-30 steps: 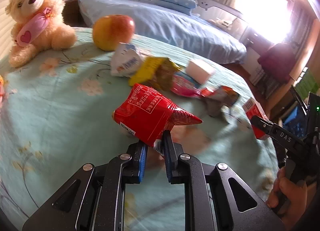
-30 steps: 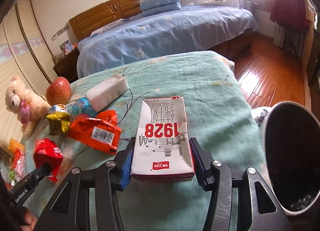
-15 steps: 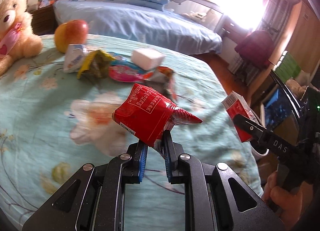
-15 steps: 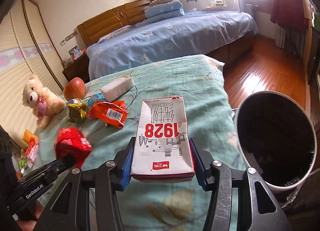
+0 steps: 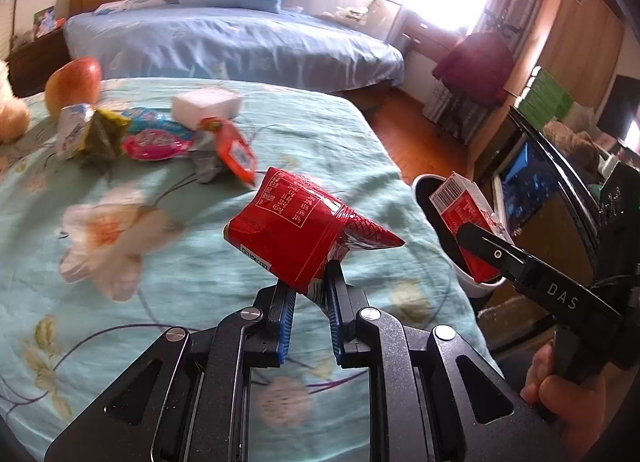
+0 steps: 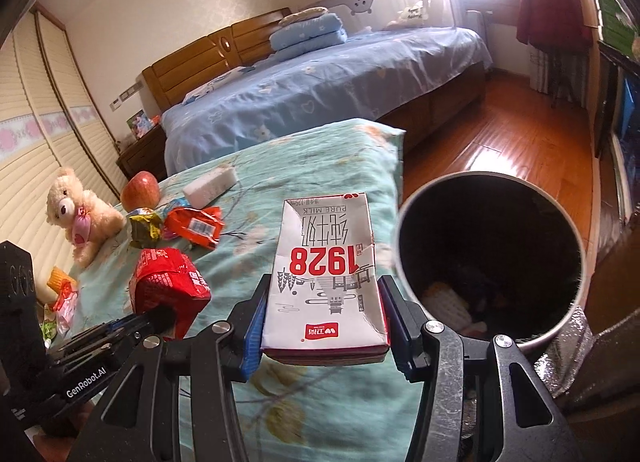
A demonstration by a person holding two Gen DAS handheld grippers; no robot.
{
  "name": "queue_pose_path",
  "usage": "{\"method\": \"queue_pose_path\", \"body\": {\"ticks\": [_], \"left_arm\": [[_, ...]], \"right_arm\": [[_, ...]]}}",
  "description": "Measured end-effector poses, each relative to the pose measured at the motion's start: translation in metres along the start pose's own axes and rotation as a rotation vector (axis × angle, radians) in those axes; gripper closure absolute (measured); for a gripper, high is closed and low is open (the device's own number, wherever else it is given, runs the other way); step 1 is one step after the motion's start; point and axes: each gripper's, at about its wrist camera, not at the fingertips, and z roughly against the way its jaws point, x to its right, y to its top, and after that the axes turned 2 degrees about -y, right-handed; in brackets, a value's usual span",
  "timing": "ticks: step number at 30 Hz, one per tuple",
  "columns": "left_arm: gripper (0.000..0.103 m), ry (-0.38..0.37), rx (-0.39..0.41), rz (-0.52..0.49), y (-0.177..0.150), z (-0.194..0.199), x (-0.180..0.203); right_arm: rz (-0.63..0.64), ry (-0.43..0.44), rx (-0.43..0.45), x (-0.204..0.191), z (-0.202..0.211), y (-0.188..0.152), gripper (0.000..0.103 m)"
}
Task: Collect trash
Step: 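Carry the red bag and milk carton toward the bin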
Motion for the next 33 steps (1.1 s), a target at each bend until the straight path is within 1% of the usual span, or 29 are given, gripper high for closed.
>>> {"method": "queue_pose_path", "body": {"ticks": [13, 25, 33], "left_arm": [[0.089, -0.044, -0.035, -0.085, 0.004, -0.021, 0.047], [0.089, -0.075, -0.048, -0.135, 0.012, -0.036, 0.081], [0.089, -0.091, -0.068, -0.165, 0.016, -0.053, 0.103]], "right_arm": [[-0.065, -0.046, 0.011, 0.044, 0.013, -0.004, 0.051], [-0.101, -0.080, 0.028, 0.078, 0.020, 0.001, 0.051], [-0.120, -0.101, 0.023, 0.097, 0.019, 0.004, 0.051]]}}
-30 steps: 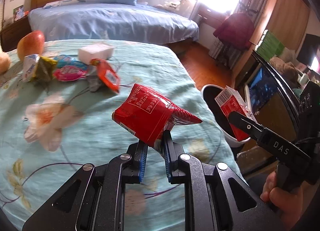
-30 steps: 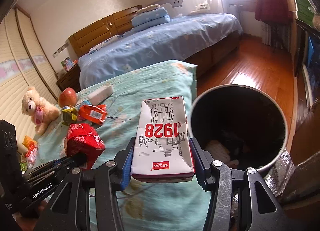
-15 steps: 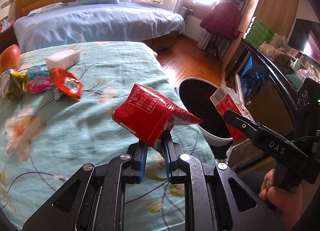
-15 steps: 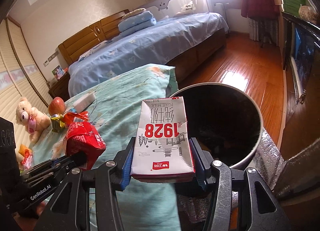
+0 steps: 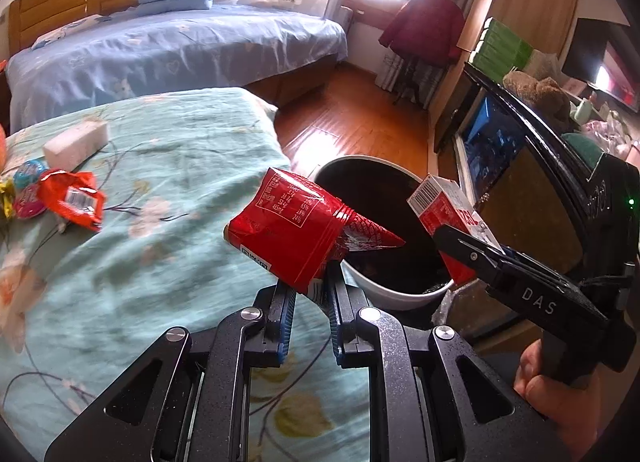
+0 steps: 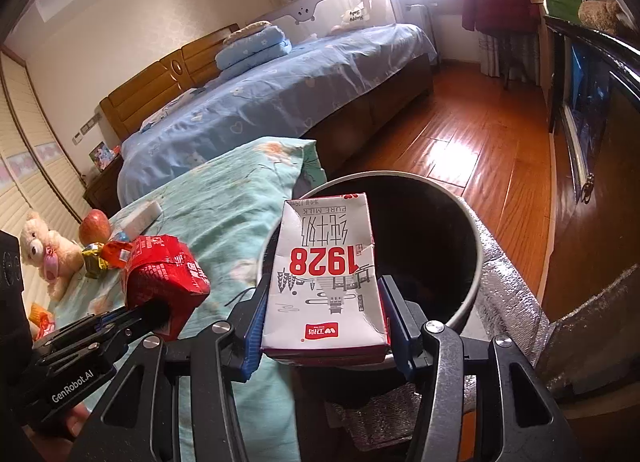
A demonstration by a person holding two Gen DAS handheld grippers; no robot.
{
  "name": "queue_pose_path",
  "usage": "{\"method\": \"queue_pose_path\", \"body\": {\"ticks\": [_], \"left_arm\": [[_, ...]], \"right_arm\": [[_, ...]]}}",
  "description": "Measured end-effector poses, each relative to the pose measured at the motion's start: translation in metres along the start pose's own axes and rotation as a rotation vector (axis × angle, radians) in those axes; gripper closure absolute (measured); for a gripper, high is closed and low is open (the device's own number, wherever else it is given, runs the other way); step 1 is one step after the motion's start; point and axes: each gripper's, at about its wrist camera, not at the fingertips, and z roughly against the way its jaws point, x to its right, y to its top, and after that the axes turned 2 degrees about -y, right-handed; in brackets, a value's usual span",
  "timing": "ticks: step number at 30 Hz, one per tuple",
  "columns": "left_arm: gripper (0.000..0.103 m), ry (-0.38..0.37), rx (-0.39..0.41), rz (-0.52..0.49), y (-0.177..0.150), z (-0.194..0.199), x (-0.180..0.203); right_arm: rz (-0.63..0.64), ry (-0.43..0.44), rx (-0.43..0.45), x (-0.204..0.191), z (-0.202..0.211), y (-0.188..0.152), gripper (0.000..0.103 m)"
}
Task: Collect trash
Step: 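Carry the red bag and milk carton toward the bin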
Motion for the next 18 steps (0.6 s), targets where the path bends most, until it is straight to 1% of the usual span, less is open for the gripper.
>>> {"method": "queue_pose_path", "body": {"ticks": [18], "left_arm": [[0.089, -0.022, -0.051, -0.041, 0.018, -0.035, 0.027]], "right_arm": [[-0.033, -0.022, -0.011, 0.029, -0.012, 0.016, 0.051]]}}
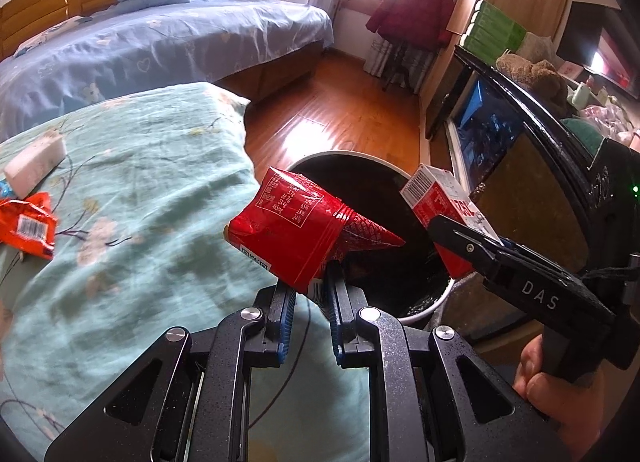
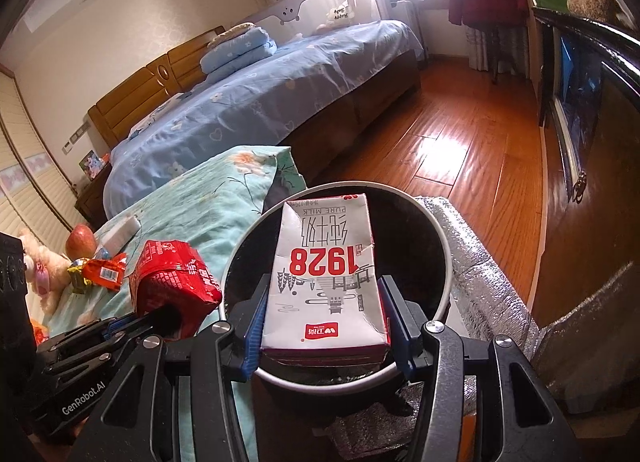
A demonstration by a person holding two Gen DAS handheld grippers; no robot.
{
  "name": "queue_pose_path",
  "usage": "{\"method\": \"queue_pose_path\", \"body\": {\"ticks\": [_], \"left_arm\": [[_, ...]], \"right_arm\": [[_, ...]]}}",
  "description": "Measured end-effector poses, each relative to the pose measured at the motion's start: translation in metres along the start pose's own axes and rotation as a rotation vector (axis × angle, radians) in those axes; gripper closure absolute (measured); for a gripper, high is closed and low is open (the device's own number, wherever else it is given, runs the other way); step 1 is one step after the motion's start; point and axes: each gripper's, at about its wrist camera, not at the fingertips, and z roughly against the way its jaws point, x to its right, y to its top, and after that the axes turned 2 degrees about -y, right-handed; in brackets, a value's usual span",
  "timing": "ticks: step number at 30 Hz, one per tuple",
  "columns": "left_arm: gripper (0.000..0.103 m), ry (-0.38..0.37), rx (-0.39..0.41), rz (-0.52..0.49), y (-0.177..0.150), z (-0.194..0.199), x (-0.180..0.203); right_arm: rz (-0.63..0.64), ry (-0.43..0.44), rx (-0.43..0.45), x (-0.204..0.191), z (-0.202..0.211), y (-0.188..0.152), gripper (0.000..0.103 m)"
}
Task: Collect trash
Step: 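Carry the red bag and milk carton toward the bin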
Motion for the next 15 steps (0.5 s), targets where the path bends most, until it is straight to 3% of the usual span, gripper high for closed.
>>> {"method": "queue_pose_path", "body": {"ticks": [15], "left_arm": [[0.089, -0.003, -0.023, -0.036, 0.014, -0.021, 0.013]], "right_arm": [[-0.010, -0.013, -0.014, 0.011, -0.014, 0.011, 0.051]]}}
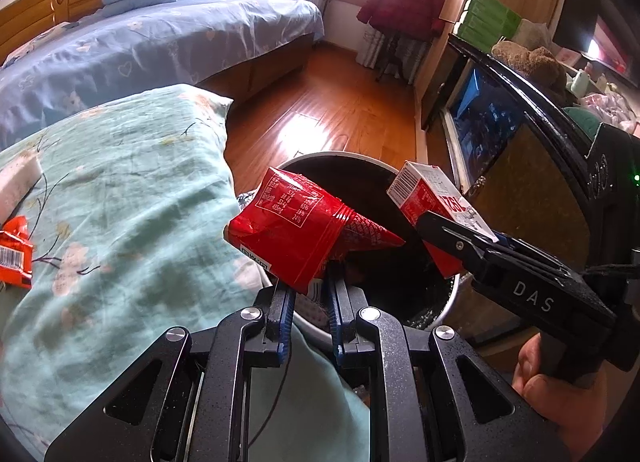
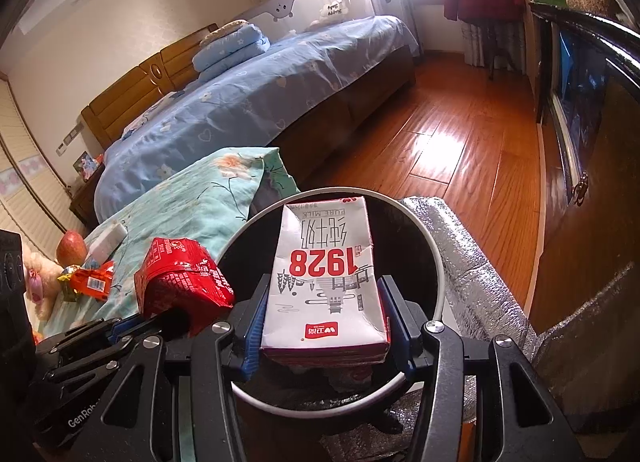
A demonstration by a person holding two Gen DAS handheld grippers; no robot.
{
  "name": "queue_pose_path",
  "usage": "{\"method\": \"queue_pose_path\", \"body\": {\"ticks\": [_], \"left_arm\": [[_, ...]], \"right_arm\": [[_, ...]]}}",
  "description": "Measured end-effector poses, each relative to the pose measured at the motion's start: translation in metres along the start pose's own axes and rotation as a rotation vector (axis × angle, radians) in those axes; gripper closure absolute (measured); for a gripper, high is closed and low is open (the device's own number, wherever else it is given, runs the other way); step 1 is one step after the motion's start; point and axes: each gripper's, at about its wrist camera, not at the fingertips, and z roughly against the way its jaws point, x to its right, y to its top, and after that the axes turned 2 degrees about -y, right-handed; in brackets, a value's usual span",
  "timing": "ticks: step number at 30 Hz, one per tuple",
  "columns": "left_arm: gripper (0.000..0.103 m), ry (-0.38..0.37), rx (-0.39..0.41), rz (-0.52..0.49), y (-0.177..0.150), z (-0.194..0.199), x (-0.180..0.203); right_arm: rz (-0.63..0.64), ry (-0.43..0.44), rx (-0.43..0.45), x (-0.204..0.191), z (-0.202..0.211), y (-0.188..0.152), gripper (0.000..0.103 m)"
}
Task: Collect trash
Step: 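Carry the red bag and milk carton toward the bin, then open both tools over the bin to drop the bag and carton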
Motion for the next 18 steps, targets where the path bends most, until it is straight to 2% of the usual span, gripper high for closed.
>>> {"method": "queue_pose_path", "body": {"ticks": [15, 16, 18], "left_arm": [[0.087, 0.006, -0.020, 0.001, 0.006, -0.012, 0.003], [0.082, 0.007, -0.023, 0.003, 0.006, -0.012, 0.003], [0.061, 0.014, -0.021, 0.010, 0.005, -0.010, 0.002]], "right_arm": [[-0.002, -0.013, -0.010, 0.004, -0.009, 0.006, 0.051], [-0.003, -0.015, -0.010, 0.005, -0.009, 0.007, 0.051], [-0.006, -0.019, -0.012, 0.006, -0.010, 0.009, 0.048]]}}
